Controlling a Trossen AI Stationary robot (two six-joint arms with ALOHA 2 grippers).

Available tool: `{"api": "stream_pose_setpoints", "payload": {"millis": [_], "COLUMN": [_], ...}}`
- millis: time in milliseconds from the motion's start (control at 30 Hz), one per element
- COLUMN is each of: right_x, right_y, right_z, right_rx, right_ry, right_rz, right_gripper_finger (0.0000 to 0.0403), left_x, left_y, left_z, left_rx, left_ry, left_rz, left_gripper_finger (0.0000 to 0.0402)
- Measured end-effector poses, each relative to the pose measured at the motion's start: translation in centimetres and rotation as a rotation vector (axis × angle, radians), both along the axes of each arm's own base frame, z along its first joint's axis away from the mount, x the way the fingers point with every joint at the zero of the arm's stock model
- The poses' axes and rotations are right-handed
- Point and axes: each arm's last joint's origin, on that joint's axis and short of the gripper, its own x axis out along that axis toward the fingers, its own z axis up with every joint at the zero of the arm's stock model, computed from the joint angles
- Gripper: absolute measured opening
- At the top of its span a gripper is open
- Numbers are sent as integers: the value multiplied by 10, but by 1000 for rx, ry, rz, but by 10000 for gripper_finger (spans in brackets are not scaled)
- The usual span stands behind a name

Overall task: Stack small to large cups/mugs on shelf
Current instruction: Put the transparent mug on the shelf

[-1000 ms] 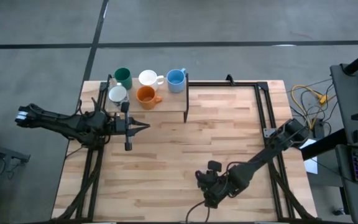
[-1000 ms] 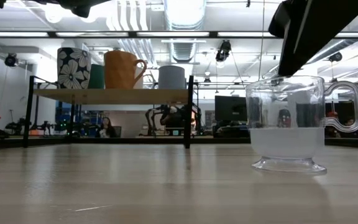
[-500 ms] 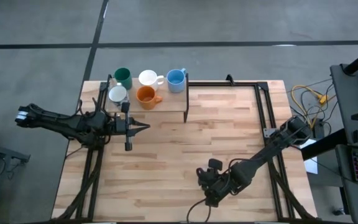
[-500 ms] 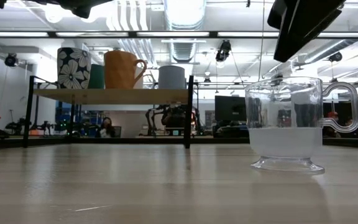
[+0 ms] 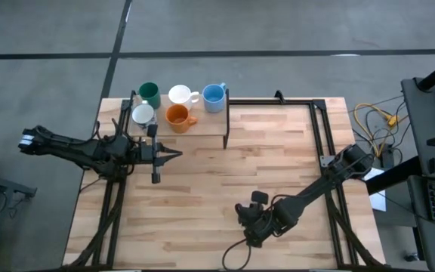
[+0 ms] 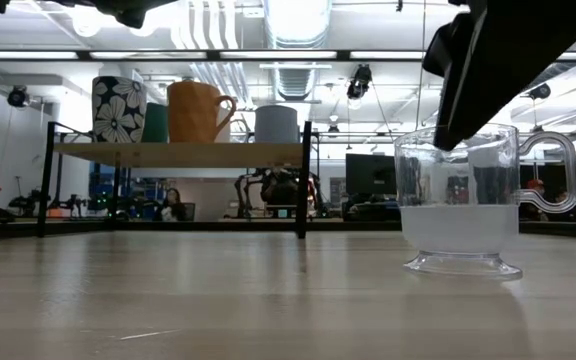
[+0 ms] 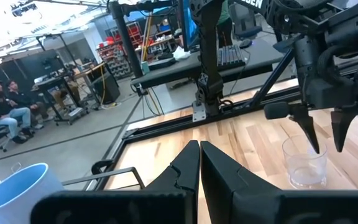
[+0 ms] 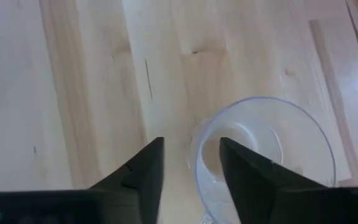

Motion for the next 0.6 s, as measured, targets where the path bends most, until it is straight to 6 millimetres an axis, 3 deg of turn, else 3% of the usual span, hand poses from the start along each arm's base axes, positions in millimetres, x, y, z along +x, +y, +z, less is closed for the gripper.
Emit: {"api": "stream_pose_setpoints", "payload": {"millis": [300, 467, 600], "right_x": [0, -1, 3], "right_y": [1, -2, -13], "right_z": [0, 5, 25], "right_rx": [8, 36, 56], "right_ry": [14, 31, 75], "right_rz": [28, 40, 35], "right_gripper_finger": [24, 10, 9], "left_x": [-1, -8, -15], "left_y": [0, 0, 0], "left_z": [1, 6, 6], "left_rx": [0, 4, 23], "left_ry": [-7, -43, -63], "left_rz": [-1, -7, -15], "left_gripper_finger": [0, 0, 0]}}
